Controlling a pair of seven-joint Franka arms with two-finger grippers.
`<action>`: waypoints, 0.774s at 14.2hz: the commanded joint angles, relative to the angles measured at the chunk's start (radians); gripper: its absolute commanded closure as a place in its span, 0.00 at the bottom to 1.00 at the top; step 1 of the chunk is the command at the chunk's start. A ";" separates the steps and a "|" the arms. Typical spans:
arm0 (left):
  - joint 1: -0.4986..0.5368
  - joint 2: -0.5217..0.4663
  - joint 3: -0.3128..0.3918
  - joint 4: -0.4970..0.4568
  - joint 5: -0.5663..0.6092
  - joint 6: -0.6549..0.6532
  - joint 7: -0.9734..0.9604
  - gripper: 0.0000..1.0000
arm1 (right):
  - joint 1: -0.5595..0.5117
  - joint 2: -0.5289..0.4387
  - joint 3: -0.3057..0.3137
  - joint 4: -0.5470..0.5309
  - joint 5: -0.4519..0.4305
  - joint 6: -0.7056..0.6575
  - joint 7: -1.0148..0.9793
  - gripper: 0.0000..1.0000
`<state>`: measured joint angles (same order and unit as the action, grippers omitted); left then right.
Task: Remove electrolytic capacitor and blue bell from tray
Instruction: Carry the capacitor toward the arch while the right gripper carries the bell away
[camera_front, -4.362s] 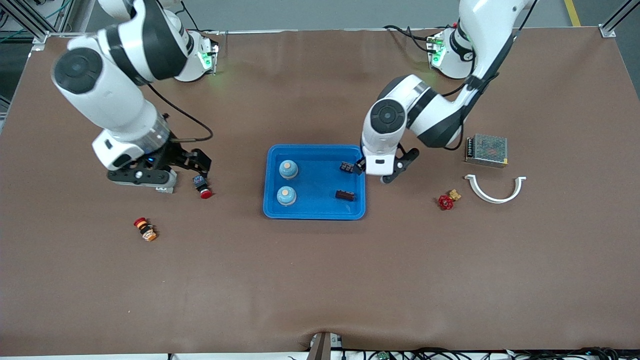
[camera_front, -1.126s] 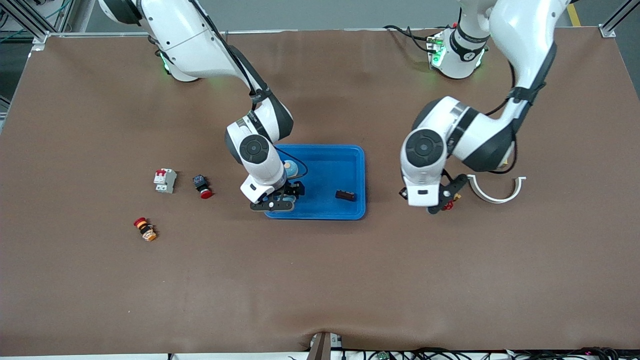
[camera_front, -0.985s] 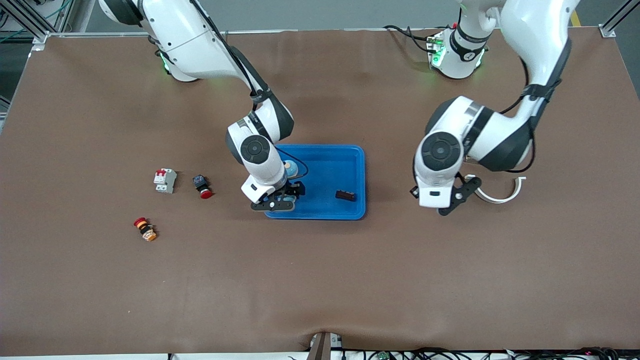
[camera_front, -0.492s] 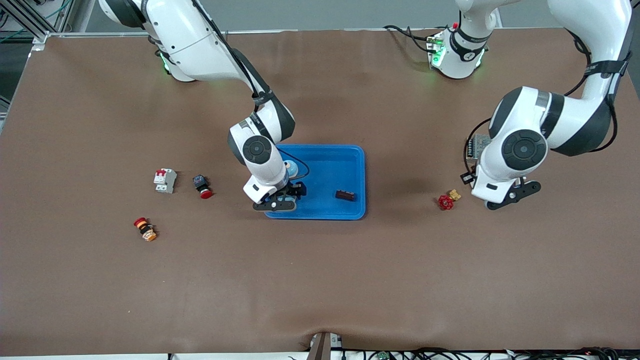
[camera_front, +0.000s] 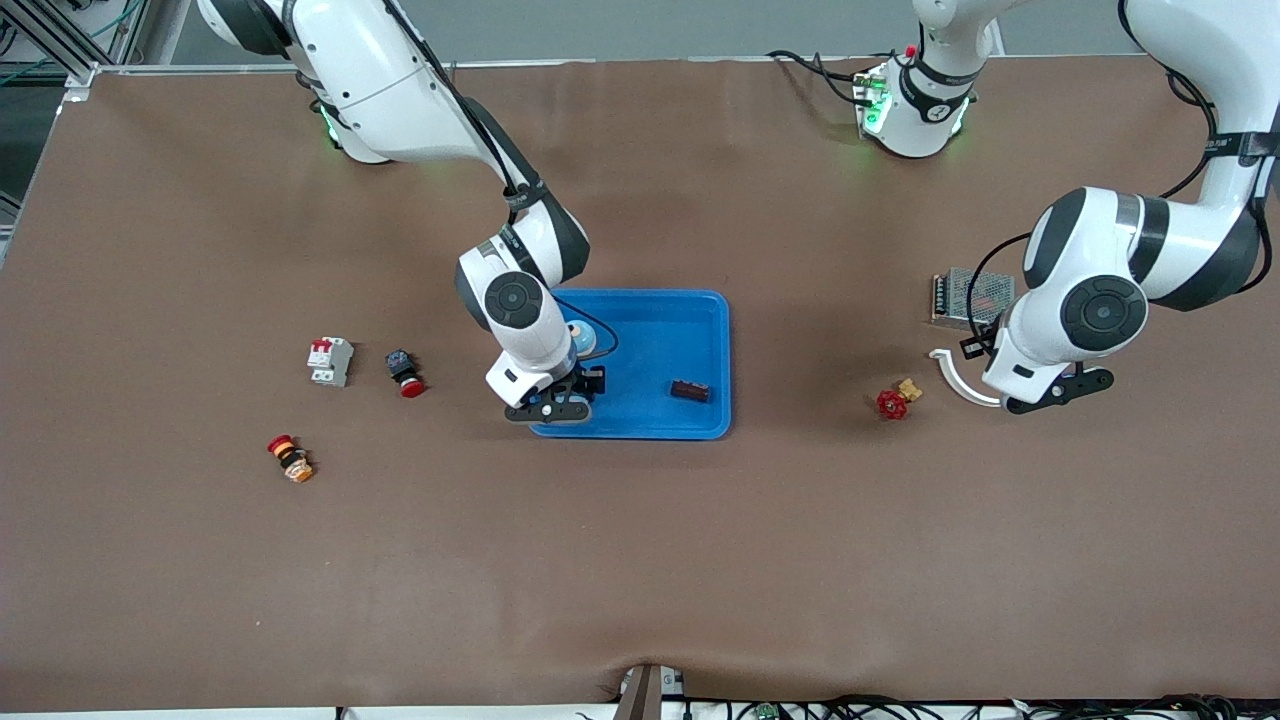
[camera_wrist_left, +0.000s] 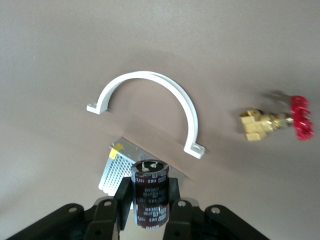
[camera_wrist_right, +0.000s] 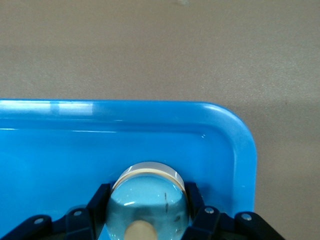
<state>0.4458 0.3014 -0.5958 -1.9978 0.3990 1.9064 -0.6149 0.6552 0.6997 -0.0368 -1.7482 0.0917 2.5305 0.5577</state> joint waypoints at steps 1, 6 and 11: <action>0.037 -0.025 -0.012 -0.096 0.064 0.109 0.015 1.00 | 0.012 0.009 -0.011 0.013 -0.007 0.001 0.014 0.59; 0.089 -0.005 -0.010 -0.185 0.174 0.262 0.015 1.00 | 0.012 -0.020 -0.012 0.015 -0.007 -0.050 0.010 0.59; 0.174 0.065 -0.010 -0.207 0.306 0.359 0.014 1.00 | -0.014 -0.169 -0.014 0.041 -0.065 -0.292 -0.005 0.58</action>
<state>0.5786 0.3426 -0.5947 -2.1958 0.6620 2.2289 -0.6140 0.6547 0.6120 -0.0493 -1.6918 0.0559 2.3095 0.5574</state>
